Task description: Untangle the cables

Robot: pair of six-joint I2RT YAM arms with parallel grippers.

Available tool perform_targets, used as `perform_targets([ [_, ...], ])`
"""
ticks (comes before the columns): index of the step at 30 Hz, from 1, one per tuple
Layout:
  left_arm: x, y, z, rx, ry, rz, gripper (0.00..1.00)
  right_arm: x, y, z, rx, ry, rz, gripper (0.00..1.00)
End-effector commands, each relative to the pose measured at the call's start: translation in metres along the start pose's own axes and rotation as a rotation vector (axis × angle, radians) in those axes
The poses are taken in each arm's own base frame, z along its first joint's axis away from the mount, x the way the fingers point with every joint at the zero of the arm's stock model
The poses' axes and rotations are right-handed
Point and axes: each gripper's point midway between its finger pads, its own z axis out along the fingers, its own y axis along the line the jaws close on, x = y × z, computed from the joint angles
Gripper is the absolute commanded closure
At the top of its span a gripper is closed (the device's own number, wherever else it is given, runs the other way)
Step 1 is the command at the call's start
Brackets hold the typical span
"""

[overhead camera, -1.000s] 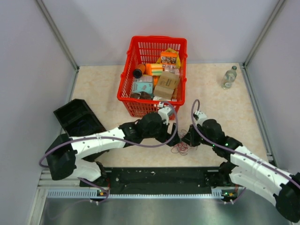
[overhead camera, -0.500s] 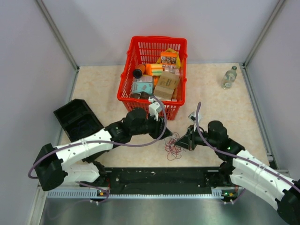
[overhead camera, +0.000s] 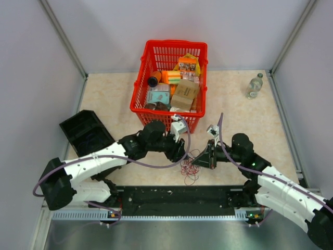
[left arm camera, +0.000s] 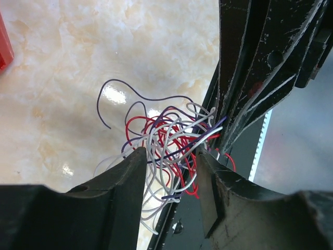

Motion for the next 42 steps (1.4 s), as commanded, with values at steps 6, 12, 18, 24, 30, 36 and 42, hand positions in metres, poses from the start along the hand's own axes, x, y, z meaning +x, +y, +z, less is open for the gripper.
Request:
perform_targets([
  [6,-0.027,-0.005,-0.005,-0.003,-0.087,0.060,1.00,-0.012,0.014,0.002,-0.059,-0.023,-0.045,1.00],
  [12,-0.043,-0.009,-0.018,-0.013,-0.221,0.097,0.98,-0.009,0.015,0.004,-0.080,-0.011,-0.028,1.00],
  [18,-0.029,-0.025,-0.013,0.097,-0.134,0.124,0.78,-0.011,0.024,0.003,-0.130,-0.002,-0.028,1.00],
  [24,-0.021,-0.045,-0.016,0.222,-0.076,0.149,0.64,-0.010,0.034,0.002,-0.184,0.005,-0.023,1.00],
  [30,-0.018,-0.046,-0.021,0.227,-0.079,0.137,0.52,-0.008,0.036,0.002,-0.206,0.023,-0.010,1.00],
  [36,-0.024,-0.044,-0.017,0.214,-0.114,0.122,0.64,-0.008,0.039,0.003,-0.223,0.033,-0.007,1.00],
  [42,-0.029,-0.040,-0.016,0.189,-0.117,0.143,0.84,-0.008,0.041,0.002,-0.234,0.032,-0.003,1.00],
])
